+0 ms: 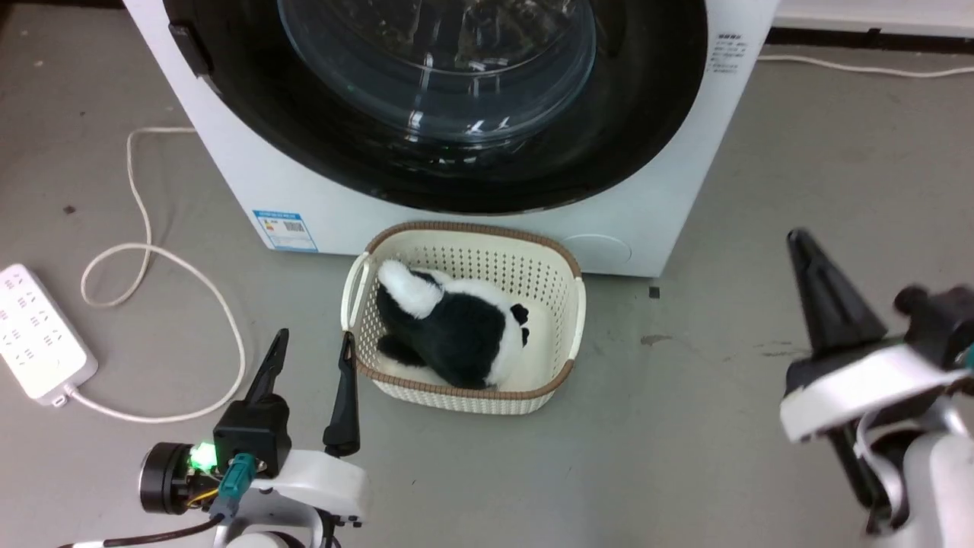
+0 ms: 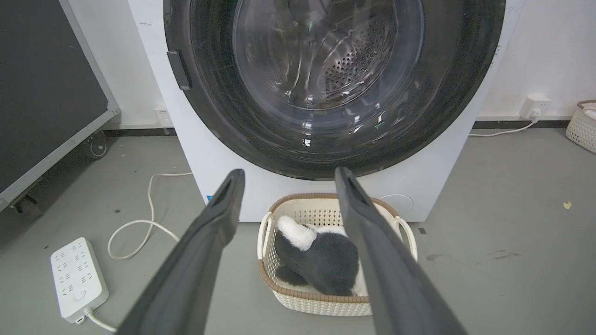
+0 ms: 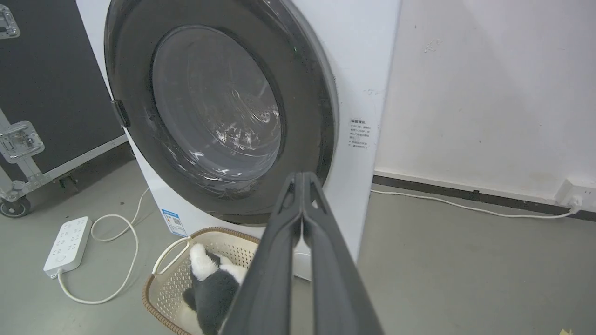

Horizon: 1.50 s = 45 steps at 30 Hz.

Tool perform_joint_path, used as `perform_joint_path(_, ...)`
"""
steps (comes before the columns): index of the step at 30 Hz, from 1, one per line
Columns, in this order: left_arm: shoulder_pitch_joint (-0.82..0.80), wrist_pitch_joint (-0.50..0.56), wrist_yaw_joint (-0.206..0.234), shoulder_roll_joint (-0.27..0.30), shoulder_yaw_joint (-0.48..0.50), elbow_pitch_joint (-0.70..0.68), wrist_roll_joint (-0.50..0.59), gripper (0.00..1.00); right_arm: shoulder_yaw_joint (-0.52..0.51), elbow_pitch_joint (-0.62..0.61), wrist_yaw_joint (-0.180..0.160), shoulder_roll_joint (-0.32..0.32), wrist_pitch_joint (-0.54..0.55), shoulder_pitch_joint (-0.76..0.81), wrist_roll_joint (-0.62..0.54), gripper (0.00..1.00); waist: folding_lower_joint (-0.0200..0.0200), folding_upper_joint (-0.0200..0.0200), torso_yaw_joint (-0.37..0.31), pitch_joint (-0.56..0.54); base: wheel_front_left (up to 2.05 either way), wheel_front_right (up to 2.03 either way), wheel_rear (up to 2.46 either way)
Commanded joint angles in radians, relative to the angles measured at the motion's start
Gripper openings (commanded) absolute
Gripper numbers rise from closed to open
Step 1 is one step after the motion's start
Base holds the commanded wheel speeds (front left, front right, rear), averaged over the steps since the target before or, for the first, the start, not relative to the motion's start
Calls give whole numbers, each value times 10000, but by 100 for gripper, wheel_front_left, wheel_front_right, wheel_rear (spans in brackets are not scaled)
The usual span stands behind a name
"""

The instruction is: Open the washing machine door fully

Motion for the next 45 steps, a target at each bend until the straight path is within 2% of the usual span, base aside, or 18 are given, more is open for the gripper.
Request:
perform_joint_path(1,-202,-128,43,7,-68,-60,-38,100,-113,93,-4,-32,91,-407,274,0,0,-1,63,107,0,0,0)
perform_joint_path(12,-482,-358,143,8,-300,-79,-80,100,-1138,1079,-5,337,962,-2383,1691,0,0,-1,373,658,0,0,0)
perform_joint_path(24,-675,-609,277,8,-432,-168,-122,100,-2557,3017,-5,541,2409,-4829,3033,0,0,-1,703,1350,0,0,0)
perform_joint_path(37,-961,-859,438,9,-726,-265,-229,100,-4064,5173,-6,589,4168,-7276,3571,0,0,-1,1092,2072,0,0,0)
perform_joint_path(45,-1100,-1027,557,9,-996,-267,-316,100,-5503,6834,-7,403,5155,-9017,3493,0,0,-1,1406,2445,0,0,0)
